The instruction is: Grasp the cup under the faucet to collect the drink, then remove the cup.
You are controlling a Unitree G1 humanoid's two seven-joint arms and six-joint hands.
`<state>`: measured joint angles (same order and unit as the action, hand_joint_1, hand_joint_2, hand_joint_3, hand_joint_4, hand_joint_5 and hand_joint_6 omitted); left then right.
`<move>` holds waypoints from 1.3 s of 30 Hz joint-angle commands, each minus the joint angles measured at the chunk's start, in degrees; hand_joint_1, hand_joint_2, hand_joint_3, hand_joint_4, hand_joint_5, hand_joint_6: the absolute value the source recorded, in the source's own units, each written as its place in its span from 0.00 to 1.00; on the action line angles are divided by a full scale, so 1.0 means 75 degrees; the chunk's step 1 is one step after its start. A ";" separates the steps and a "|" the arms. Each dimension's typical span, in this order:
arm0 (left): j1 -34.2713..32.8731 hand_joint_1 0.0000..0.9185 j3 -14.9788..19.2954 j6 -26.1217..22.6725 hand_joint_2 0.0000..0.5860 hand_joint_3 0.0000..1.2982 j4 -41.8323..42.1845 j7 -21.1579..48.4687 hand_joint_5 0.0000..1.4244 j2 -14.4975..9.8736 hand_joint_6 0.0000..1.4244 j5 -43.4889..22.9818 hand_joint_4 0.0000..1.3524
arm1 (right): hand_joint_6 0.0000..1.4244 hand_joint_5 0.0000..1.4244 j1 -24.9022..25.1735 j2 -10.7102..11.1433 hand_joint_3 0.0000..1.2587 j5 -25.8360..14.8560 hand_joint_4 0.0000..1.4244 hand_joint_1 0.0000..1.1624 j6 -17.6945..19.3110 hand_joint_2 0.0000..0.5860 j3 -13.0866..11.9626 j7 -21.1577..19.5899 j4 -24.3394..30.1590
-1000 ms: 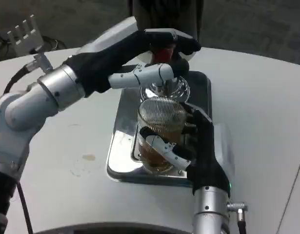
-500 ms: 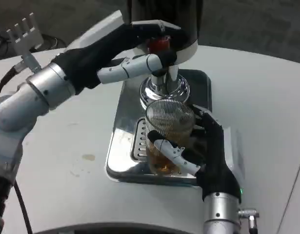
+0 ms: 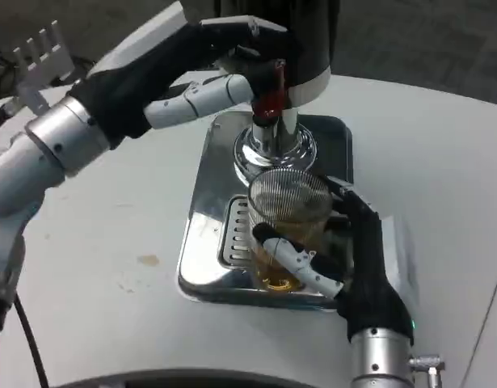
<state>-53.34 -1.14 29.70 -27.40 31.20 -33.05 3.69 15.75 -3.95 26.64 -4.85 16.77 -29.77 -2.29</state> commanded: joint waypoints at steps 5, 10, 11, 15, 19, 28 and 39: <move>0.0275 0.00 0.0262 -0.0061 0.25 0.27 0.0208 0.0050 0.27 -0.0288 0.28 -0.0201 0.23 | 0.27 0.53 -0.0419 -0.0178 0.51 0.0133 0.47 0.63 0.0066 0.41 -0.0013 0.0145 0.0688; 0.0388 0.00 0.0433 -0.0114 0.25 0.27 0.0374 0.0056 0.27 -0.0362 0.29 -0.0293 0.23 | 0.27 0.54 -0.0641 -0.0138 0.51 0.0149 0.48 0.64 0.0089 0.40 -0.0027 0.0248 0.0967; 0.0416 0.00 0.0466 -0.0127 0.25 0.27 0.0414 0.0057 0.27 -0.0380 0.29 -0.0309 0.23 | 0.27 0.54 -0.0686 -0.0135 0.51 0.0138 0.48 0.64 0.0090 0.40 -0.0028 0.0278 0.1024; 0.0599 0.00 0.0627 -0.0203 0.25 0.27 0.0638 0.0055 0.27 -0.0513 0.29 -0.0397 0.23 | 0.27 0.54 -0.0842 -0.0080 0.51 0.0199 0.48 0.64 0.0075 0.38 -0.0021 0.0395 0.1254; 0.0832 0.00 0.0813 -0.0333 0.25 0.27 0.0869 0.0027 0.27 -0.0681 0.29 -0.0471 0.23 | 0.27 0.54 -0.1028 -0.0025 0.52 0.0248 0.48 0.65 0.0051 0.38 -0.0044 0.0563 0.1510; 0.2299 0.00 0.1721 -0.0705 0.25 0.27 0.1620 -0.0099 0.27 -0.1252 0.29 -0.0676 0.23 | 0.27 0.56 -0.1395 0.0077 0.52 0.0394 0.49 0.65 -0.0069 0.38 -0.0143 0.0979 0.2048; 0.4149 0.00 0.2352 -0.1154 0.25 0.27 0.2147 -0.0605 0.26 -0.1498 0.28 -0.0356 0.23 | 0.27 0.58 -0.1910 0.0107 0.54 0.0557 0.50 0.65 -0.0027 0.38 -0.0112 0.1214 0.2663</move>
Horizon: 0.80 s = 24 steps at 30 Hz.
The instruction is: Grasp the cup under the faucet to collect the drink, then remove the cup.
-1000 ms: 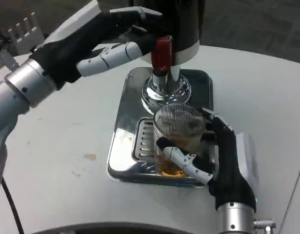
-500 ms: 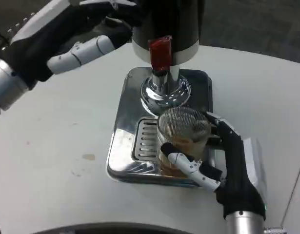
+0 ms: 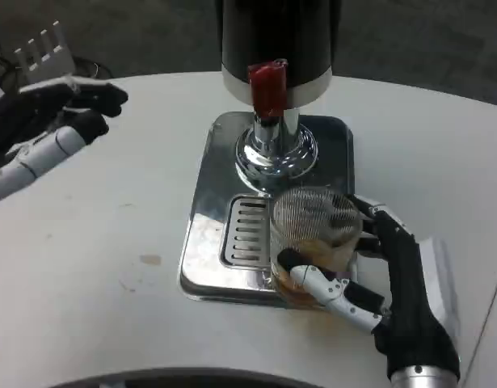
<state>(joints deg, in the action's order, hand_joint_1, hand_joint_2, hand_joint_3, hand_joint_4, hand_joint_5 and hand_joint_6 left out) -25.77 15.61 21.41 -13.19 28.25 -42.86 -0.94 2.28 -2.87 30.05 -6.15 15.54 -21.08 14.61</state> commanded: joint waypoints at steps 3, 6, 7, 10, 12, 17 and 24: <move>0.0935 0.00 0.0111 -0.0079 0.25 0.26 0.0462 -0.0315 0.25 -0.0182 0.28 0.0450 0.22 | 0.27 0.58 -0.0181 -0.0036 0.54 0.0098 0.50 0.65 0.0160 0.38 0.0040 0.0143 0.0582; 0.1275 0.00 -0.0001 -0.0141 0.25 0.25 0.0720 -0.0370 0.24 -0.0163 0.27 0.0650 0.22 | 0.27 0.58 -0.0242 -0.0024 0.54 0.0122 0.50 0.65 0.0157 0.38 0.0054 0.0226 0.0741; 0.1344 0.00 -0.0032 -0.0164 0.25 0.25 0.0789 -0.0383 0.24 -0.0153 0.27 0.0704 0.21 | 0.27 0.58 -0.0269 -0.0012 0.54 0.0149 0.50 0.65 0.0137 0.37 0.0072 0.0277 0.0819; 0.1619 0.00 -0.0186 -0.0203 0.25 0.25 0.1060 -0.0411 0.23 -0.0086 0.26 0.0868 0.20 | 0.27 0.58 -0.0360 0.0028 0.55 0.0162 0.51 0.66 0.0143 0.37 0.0111 0.0451 0.1001; 0.1823 0.00 -0.0286 -0.0192 0.25 0.24 0.1287 -0.0433 0.23 -0.0046 0.25 0.1018 0.20 | 0.27 0.58 -0.0417 0.0058 0.55 0.0200 0.51 0.66 0.0148 0.36 0.0125 0.0551 0.1105; 0.2168 0.00 -0.0414 -0.0168 0.25 0.23 0.1727 -0.0524 0.22 -0.0044 0.24 0.1322 0.18 | 0.27 0.58 -0.0563 0.0125 0.55 0.0239 0.51 0.66 0.0109 0.37 0.0092 0.0769 0.1395; 0.2723 0.00 -0.0518 -0.0148 0.25 0.21 0.2416 -0.0752 0.17 -0.0023 0.22 0.1970 0.13 | 0.27 0.60 -0.0775 0.0304 0.55 0.0325 0.51 0.67 0.0196 0.37 0.0078 0.1158 0.1817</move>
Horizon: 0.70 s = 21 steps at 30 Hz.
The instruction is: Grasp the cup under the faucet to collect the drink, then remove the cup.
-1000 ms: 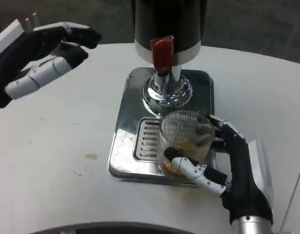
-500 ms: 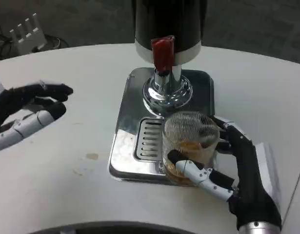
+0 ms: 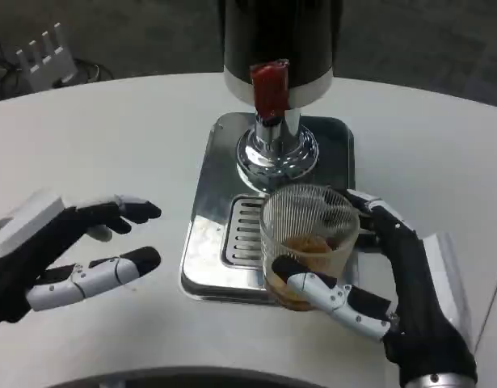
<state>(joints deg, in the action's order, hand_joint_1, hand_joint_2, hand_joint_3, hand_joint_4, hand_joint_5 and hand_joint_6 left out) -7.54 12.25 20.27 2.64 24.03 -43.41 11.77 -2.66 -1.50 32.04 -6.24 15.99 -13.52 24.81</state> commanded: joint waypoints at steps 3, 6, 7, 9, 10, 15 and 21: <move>0.0513 0.00 -0.0106 -0.0011 0.24 0.18 0.0561 -0.0249 0.13 0.0050 0.20 0.0515 0.09 | 0.27 0.60 -0.0199 0.0201 0.55 0.0019 0.52 0.67 0.0178 0.37 0.0017 0.0366 0.0676; 0.0677 0.00 -0.0151 -0.0070 0.23 0.16 0.0748 -0.0275 0.12 0.0050 0.20 0.0684 0.07 | 0.27 0.60 -0.0286 0.0240 0.56 0.0017 0.52 0.67 0.0210 0.37 0.0045 0.0481 0.0849; 0.0742 0.00 -0.0179 -0.0079 0.23 0.16 0.0805 -0.0273 0.12 0.0070 0.20 0.0743 0.07 | 0.27 0.60 -0.0303 0.0256 0.56 0.0048 0.52 0.67 0.0229 0.37 0.0051 0.0503 0.0886; 0.0840 0.00 -0.0239 -0.0091 0.23 0.16 0.0878 -0.0272 0.11 0.0093 0.19 0.0821 0.06 | 0.28 0.61 -0.0356 0.0264 0.56 0.0022 0.52 0.67 0.0232 0.37 0.0046 0.0557 0.0946; 0.0873 0.00 -0.0269 -0.0108 0.23 0.16 0.0897 -0.0272 0.11 0.0097 0.19 0.0836 0.06 | 0.28 0.61 -0.0371 0.0280 0.56 0.0004 0.52 0.67 0.0216 0.37 0.0041 0.0605 0.0981; 0.0975 0.00 -0.0417 -0.0111 0.23 0.15 0.0890 -0.0267 0.10 0.0110 0.19 0.0989 0.05 | 0.28 0.61 -0.0454 0.0286 0.56 -0.0055 0.52 0.67 0.0191 0.36 0.0011 0.0755 0.1194; 0.1154 0.00 -0.0600 -0.0116 0.23 0.14 0.0961 -0.0306 0.10 0.0151 0.16 0.1221 0.05 | 0.29 0.62 -0.0549 0.0188 0.57 -0.0117 0.53 0.68 0.0090 0.35 0.0095 0.0965 0.1544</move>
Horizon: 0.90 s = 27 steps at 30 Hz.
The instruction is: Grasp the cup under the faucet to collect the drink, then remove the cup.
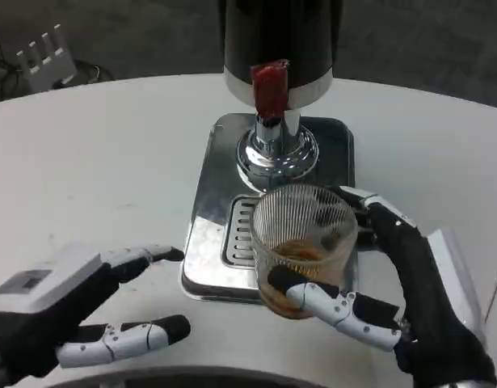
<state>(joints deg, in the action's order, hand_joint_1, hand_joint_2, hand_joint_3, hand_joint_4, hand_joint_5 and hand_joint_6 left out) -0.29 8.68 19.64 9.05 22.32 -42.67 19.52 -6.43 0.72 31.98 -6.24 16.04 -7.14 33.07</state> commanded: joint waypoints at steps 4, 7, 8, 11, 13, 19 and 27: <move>0.0244 0.00 -0.0204 -0.0047 0.23 0.14 0.0132 -0.0085 0.10 0.0095 0.16 0.0285 0.05 | 0.29 0.62 -0.0068 -0.0137 0.57 -0.0127 0.53 0.68 0.0069 0.35 0.0082 0.0219 0.0581; 0.0285 0.00 -0.0253 -0.0045 0.23 0.14 0.0156 -0.0084 0.09 0.0115 0.16 0.0340 0.05 | 0.30 0.63 -0.0102 -0.0125 0.57 -0.0130 0.53 0.68 0.0043 0.35 0.0093 0.0340 0.0668; 0.0292 0.00 -0.0268 -0.0046 0.23 0.14 0.0160 -0.0085 0.09 0.0117 0.16 0.0364 0.05 | 0.30 0.63 -0.0109 -0.0117 0.57 -0.0118 0.53 0.68 0.0035 0.35 0.0093 0.0373 0.0690; 0.0322 0.00 -0.0272 -0.0109 0.22 0.14 0.0193 -0.0168 0.09 0.0160 0.16 0.0498 0.05 | 0.30 0.63 -0.0133 -0.0075 0.58 -0.0110 0.53 0.68 -0.0003 0.35 0.0007 0.0468 0.0759; 0.0371 0.00 -0.0247 -0.0121 0.22 0.14 0.0259 -0.0258 0.09 0.0201 0.16 0.0606 0.05 | 0.30 0.63 -0.0160 -0.0037 0.58 -0.0161 0.54 0.68 0.0005 0.35 -0.0055 0.0554 0.0835; 0.0552 0.00 -0.0154 -0.0205 0.22 0.13 0.0535 -0.0732 0.07 0.0411 0.15 0.0933 0.02 | 0.30 0.63 -0.0187 -0.0001 0.58 -0.0175 0.54 0.68 -0.0024 0.35 -0.0094 0.0731 0.0938; 0.0613 0.00 -0.0059 -0.0537 0.23 0.12 0.0867 -0.1104 0.06 0.0642 0.15 0.1260 0.01 | 0.30 0.64 -0.0308 -0.0013 0.58 -0.0200 0.54 0.68 -0.0070 0.35 -0.0038 0.0910 0.1100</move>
<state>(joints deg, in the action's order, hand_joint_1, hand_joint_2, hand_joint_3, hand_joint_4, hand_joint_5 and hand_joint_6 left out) 3.37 7.96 16.17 14.55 14.88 -38.09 27.98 -8.41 0.84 31.08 -7.31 15.23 -0.56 38.80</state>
